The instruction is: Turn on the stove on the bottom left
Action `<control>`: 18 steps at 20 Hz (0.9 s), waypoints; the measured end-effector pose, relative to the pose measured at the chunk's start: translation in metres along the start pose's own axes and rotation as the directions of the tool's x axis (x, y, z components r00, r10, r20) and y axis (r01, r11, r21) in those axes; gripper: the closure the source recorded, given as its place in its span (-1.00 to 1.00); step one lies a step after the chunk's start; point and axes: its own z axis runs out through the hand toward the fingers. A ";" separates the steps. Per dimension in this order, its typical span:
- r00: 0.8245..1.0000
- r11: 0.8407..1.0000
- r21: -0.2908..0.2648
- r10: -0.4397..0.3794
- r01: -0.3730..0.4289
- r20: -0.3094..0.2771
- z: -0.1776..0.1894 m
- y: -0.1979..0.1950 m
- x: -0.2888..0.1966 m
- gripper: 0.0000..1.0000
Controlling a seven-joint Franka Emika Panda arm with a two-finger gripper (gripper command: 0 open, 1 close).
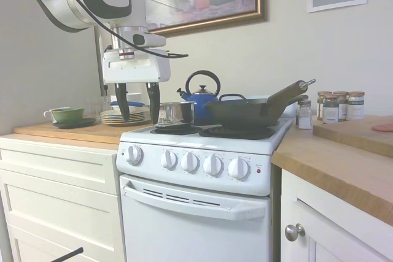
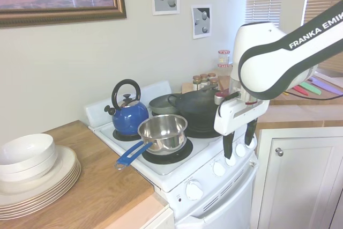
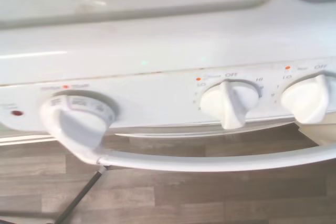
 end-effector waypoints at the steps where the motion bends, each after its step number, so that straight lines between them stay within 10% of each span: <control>1: 1.000 1.000 -0.005 0.001 -0.001 0.002 0.003 -0.001 0.004 -1.00; 10: 0.999 0.999 -0.040 0.031 -0.030 0.030 0.040 -0.011 0.041 -1.00; 11: 0.999 0.999 -0.043 0.034 -0.032 0.033 0.043 -0.012 0.044 1.00; 18: 0.999 0.998 -0.043 0.040 -0.039 0.034 0.046 -0.015 0.052 1.00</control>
